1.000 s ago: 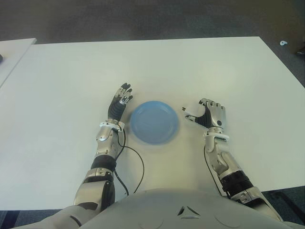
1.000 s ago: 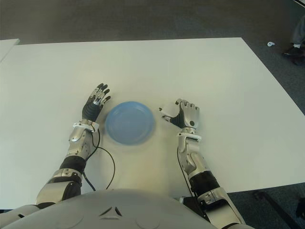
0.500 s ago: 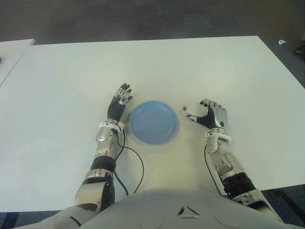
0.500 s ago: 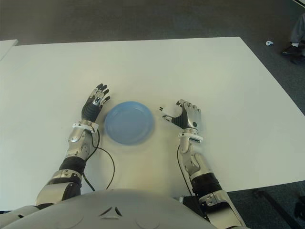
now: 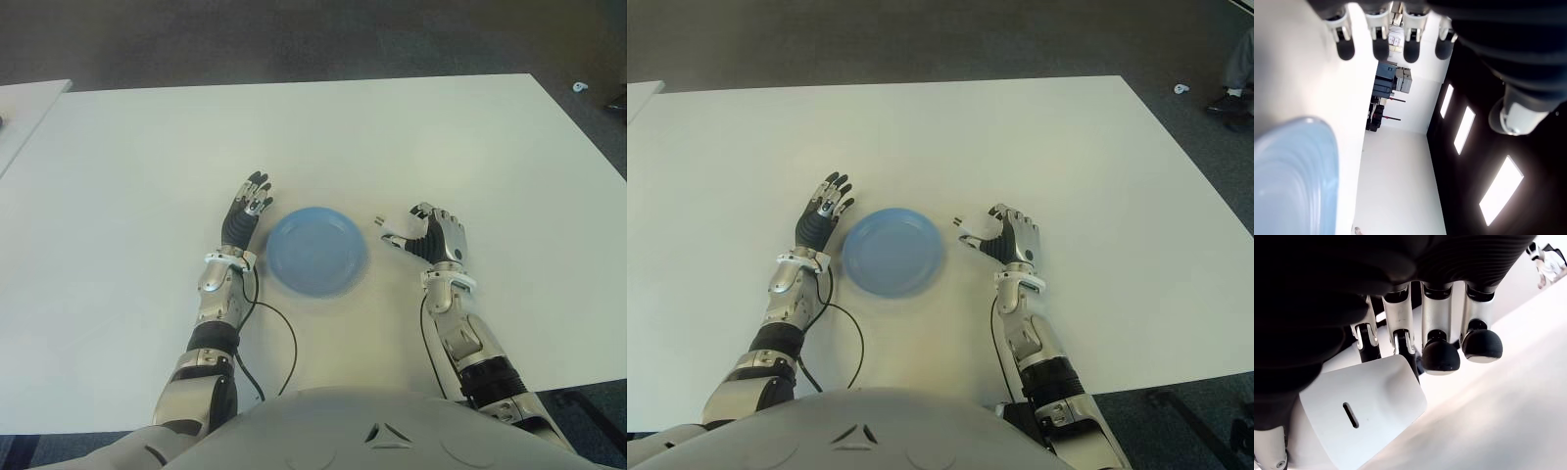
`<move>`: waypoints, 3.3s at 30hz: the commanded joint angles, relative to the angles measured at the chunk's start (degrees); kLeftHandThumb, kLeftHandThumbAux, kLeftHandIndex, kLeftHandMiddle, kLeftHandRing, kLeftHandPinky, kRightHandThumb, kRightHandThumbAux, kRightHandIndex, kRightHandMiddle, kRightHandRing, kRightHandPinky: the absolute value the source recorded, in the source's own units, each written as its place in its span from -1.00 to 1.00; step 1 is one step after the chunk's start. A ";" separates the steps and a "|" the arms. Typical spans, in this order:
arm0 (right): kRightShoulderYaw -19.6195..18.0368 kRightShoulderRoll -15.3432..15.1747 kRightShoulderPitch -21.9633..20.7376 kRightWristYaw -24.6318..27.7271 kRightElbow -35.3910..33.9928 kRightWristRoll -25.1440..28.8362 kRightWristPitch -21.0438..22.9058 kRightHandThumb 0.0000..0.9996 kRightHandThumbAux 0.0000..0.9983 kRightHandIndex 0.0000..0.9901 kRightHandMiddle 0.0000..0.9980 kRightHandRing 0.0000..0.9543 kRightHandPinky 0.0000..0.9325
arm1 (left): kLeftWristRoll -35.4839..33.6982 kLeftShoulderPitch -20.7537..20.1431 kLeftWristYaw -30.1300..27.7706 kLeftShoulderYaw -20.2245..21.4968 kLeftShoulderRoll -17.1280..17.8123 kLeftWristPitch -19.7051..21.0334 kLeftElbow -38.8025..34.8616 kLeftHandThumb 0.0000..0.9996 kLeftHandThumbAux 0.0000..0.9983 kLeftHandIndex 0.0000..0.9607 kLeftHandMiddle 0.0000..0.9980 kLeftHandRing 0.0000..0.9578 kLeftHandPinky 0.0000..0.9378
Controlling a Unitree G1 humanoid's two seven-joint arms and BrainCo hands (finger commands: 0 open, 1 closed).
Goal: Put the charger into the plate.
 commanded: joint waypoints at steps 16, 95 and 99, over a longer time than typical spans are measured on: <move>-2.85 0.77 -2.44 5.07 -8.48 0.65 1.98 0.71 0.36 -0.19 0.08 0.79 0.80 | -1.01 1.64 -0.22 -0.02 -0.55 2.87 1.12 -0.98 -0.11 -1.00 -0.83 -0.84 -0.89; 16.03 8.24 -6.48 11.65 -6.85 -10.46 -4.55 0.69 0.35 -0.21 0.11 0.58 0.57 | -0.93 1.45 0.96 -0.34 -1.07 4.02 0.18 -1.00 -0.11 -1.00 -0.86 -0.87 -0.94; 15.36 7.35 -7.00 12.27 -4.90 -8.32 -7.01 0.28 0.09 -0.24 0.14 0.40 0.46 | -0.92 1.40 1.07 -0.27 -0.94 4.12 0.21 -1.00 -0.11 -1.00 -0.87 -0.88 -0.94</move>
